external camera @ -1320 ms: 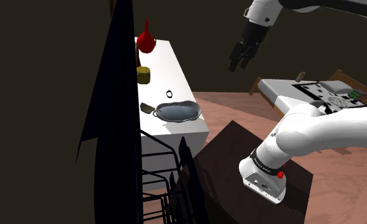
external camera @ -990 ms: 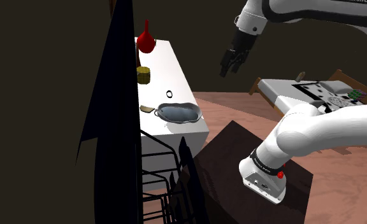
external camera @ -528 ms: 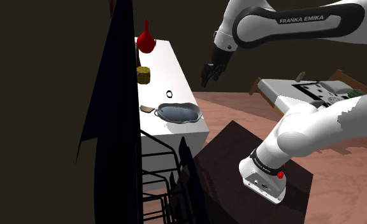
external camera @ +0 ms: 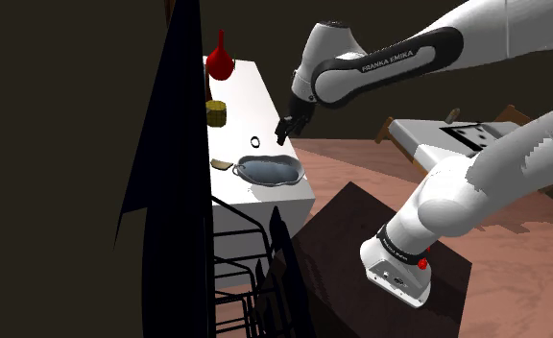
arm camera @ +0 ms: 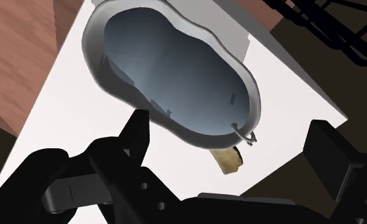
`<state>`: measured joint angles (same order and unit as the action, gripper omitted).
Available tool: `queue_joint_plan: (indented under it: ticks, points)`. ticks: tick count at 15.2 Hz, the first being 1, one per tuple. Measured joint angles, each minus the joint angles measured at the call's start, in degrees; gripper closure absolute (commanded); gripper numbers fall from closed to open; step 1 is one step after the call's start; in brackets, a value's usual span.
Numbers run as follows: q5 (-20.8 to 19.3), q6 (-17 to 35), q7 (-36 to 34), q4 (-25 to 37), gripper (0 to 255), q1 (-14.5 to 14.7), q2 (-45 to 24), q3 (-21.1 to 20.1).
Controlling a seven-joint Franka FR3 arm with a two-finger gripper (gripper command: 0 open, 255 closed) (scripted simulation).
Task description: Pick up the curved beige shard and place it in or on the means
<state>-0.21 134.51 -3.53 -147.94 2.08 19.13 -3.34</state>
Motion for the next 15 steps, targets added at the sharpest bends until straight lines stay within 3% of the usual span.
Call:
queue_joint_plan:
  ticks: [7,15]
  points:
    - [-5.98,13.05,-4.00,5.83,0,-0.50,-16.40,-2.20]
    - [-18.00,22.75,-12.68,17.23,0,1.97,-35.23,-0.60]
